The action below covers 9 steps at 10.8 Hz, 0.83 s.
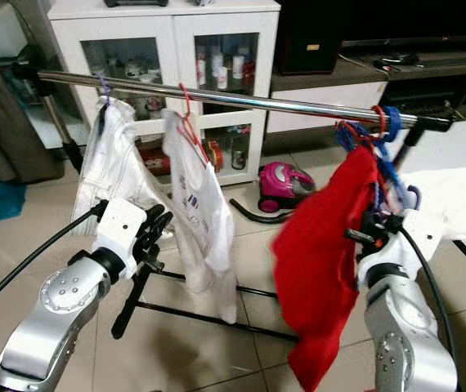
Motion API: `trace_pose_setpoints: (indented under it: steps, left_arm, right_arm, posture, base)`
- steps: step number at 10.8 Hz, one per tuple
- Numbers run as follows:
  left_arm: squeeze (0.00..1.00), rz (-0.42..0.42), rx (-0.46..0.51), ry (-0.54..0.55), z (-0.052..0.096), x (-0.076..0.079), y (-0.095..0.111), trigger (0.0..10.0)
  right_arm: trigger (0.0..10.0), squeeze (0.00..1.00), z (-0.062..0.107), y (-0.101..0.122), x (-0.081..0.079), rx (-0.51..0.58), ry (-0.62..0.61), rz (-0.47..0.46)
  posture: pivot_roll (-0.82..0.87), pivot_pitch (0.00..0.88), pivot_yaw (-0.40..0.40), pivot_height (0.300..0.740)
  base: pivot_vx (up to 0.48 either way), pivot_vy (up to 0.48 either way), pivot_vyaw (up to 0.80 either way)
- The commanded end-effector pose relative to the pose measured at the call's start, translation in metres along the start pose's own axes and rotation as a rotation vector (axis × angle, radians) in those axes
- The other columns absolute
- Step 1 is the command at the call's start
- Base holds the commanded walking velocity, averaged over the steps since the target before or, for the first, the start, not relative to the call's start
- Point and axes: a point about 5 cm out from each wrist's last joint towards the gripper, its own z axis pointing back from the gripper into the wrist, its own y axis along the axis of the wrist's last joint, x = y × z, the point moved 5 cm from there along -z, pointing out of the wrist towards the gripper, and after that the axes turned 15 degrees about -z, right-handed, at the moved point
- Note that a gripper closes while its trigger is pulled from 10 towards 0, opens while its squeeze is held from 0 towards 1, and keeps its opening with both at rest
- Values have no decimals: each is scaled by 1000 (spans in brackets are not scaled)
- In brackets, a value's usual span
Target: Hang hanger
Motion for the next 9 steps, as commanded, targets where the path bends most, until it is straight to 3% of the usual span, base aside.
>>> trace_pose_setpoints:
  steps: [1, 3, 5, 7, 9]
  left_arm:
    - [0, -10, -1, -4, -1, 0, 2, 10000]
    - [0, -12, -9, 6, -2, -3, 2, 10000]
    - [0, -14, -6, 24, -2, -9, 7, 10000]
    - [0, -9, 14, 41, -1, -16, 18, 10000]
    - [0, 8, 41, 52, 0, -22, 33, 10000]
  right_arm:
    - [10000, 0, 2, -1, -8, -17, 29, 37]
    - [10000, 0, 3, -34, -70, -223, 349, 145]
    - [10000, 0, -25, -19, -112, -175, 436, 76]
    - [10000, 0, -58, -14, -134, -178, 410, 84]
    - [10000, 0, -93, -8, -144, -165, 337, 136]
  posture:
    - [-32, 0, 18, 740]
    - [-31, 0, 14, 740]
    - [-12, 11, -14, 740]
    - [-2, 31, -28, 740]
    - [20, 60, -48, 740]
  base:
    - [0, 0, 0]
    - [0, 0, 0]
    - [0, 0, 0]
    - [0, 0, 0]
    - [0, 0, 0]
